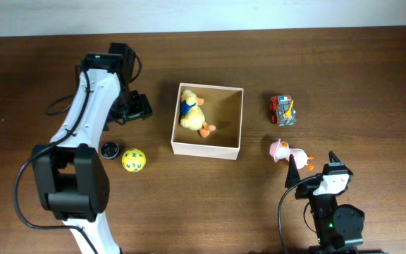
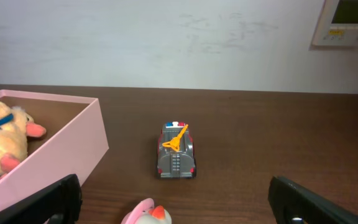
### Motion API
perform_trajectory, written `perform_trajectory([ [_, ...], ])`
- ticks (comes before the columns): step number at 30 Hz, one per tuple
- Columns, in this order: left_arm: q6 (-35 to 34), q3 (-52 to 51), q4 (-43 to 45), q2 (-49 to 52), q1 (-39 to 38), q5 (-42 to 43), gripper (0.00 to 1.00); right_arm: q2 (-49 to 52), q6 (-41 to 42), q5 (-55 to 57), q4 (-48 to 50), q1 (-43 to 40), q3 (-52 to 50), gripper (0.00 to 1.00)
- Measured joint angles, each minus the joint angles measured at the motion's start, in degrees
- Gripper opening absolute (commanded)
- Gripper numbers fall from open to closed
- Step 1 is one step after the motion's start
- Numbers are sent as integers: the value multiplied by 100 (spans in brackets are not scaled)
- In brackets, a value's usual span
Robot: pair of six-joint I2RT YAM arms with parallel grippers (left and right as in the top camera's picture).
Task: Pack container
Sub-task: 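Move left gripper over the black round puck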
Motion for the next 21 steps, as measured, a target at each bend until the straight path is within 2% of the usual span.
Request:
perform_trajectory([
  [9, 278, -39, 326, -400, 824, 181, 99, 0, 7, 0, 0, 0, 2, 99],
  [18, 402, -50, 289, -2369, 1001, -413, 99, 0, 4, 0, 0, 0, 0, 99],
  [21, 398, -249, 358, -2745, 1051, -511, 99, 0, 2, 0, 0, 0, 0, 99],
])
